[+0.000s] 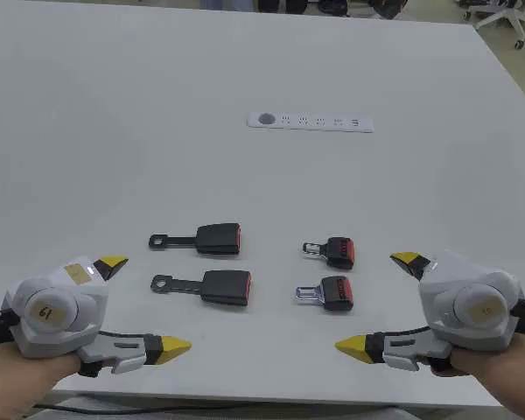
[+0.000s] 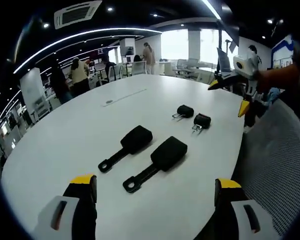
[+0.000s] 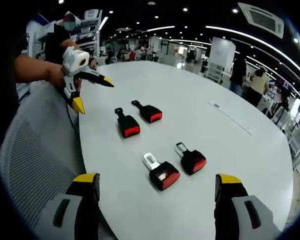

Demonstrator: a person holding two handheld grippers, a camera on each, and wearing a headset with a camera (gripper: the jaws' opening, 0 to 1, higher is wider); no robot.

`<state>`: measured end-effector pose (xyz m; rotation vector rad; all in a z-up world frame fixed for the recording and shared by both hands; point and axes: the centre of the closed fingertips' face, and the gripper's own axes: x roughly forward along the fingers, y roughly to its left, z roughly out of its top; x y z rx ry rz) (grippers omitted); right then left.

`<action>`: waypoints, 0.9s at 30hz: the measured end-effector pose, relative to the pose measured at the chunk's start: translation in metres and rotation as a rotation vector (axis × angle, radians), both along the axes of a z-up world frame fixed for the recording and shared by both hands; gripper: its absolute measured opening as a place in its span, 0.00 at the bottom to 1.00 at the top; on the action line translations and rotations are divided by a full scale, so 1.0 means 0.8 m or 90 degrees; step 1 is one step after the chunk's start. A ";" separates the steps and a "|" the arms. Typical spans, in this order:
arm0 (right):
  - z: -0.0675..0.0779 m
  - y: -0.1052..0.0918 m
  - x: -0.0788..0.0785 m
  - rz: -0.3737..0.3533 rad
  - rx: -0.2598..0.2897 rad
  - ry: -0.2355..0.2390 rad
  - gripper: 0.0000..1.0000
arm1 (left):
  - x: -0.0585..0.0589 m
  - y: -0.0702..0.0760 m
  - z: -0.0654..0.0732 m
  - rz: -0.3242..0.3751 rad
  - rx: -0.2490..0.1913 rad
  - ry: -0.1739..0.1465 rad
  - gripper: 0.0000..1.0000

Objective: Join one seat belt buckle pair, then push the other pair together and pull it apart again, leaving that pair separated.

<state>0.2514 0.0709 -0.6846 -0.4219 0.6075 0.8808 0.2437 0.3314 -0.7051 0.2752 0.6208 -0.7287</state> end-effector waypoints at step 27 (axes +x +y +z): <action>0.003 -0.004 0.000 -0.016 0.000 -0.009 0.96 | -0.002 0.000 0.001 -0.005 0.004 -0.006 1.00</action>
